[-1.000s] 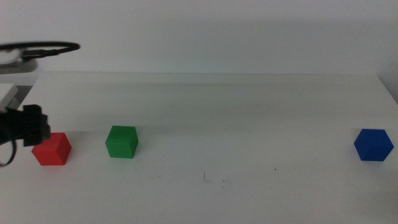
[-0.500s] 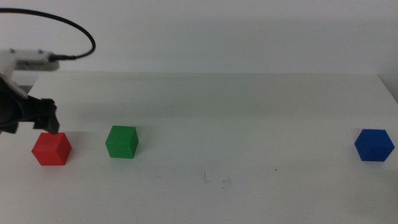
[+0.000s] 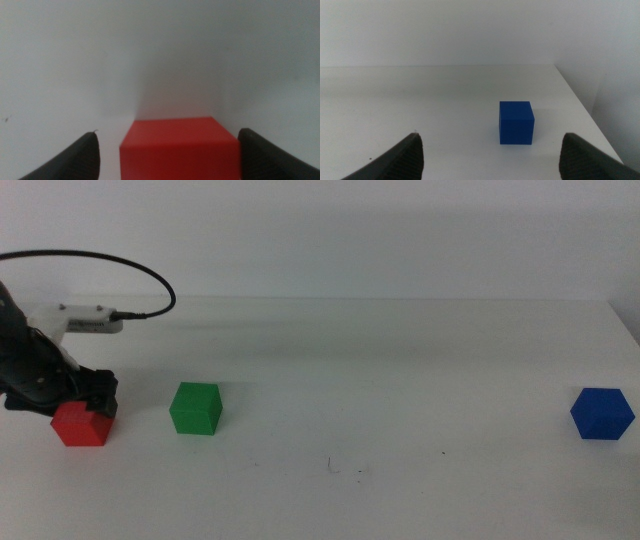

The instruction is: Stack red cubes first, then green, then blue cubes in a specific spot.

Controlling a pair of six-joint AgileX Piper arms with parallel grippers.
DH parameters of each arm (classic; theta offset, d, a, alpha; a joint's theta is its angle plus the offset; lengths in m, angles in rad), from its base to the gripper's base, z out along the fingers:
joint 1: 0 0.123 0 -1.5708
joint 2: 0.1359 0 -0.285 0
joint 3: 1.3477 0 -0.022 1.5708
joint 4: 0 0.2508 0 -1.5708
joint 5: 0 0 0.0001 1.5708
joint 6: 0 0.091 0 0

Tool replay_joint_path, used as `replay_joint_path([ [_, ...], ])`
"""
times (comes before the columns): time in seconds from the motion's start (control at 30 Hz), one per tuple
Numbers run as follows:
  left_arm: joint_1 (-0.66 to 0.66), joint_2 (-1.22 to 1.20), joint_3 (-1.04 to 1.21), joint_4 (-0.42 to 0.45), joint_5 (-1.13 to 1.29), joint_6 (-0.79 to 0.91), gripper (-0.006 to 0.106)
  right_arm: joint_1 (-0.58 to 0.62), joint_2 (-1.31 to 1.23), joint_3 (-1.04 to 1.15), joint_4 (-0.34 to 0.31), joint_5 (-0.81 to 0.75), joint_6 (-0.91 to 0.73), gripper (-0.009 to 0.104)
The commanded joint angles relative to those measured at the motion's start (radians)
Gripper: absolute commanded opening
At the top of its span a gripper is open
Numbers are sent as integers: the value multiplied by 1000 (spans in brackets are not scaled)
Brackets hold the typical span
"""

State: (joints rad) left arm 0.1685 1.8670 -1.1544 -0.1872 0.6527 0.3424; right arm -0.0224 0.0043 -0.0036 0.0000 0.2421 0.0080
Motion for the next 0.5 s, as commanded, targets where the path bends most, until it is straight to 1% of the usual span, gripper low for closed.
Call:
replay_joint_path([
  [0.0,0,23,-6,-3,-40,5,92,-7,-4,4,-12,-10,-8,83],
  [0.03,0,29,-6,-3,-42,5,90,-7,-4,4,-12,-10,-8,83],
  [0.1,0,33,-6,2,-45,5,81,-7,-4,4,-12,-10,-8,83],
  [0.13,0,33,-6,8,-43,1,72,-7,-4,4,-12,-10,-8,83],
  [0.2,0,26,-7,2,-24,-12,52,-7,-4,4,-12,-10,-8,83],
  [0.23,0,17,-8,-6,-5,-27,37,-7,-4,4,-12,-10,-8,83],
  [0.27,-4,0,-8,-12,18,-37,26,-7,-4,4,-12,-10,-8,83],
  [0.37,-60,-94,-8,-42,58,-60,-2,-7,-4,4,-12,-10,-8,83],
  [0.4,-106,-127,-9,-22,61,-103,-2,-7,-4,4,-12,-10,-8,83],
  [0.43,-166,-163,-16,27,63,-202,-2,-7,-4,4,-12,-10,-8,83],
  [0.47,-237,-188,-28,99,78,-335,-2,-7,-4,4,-12,-10,-8,83],
])
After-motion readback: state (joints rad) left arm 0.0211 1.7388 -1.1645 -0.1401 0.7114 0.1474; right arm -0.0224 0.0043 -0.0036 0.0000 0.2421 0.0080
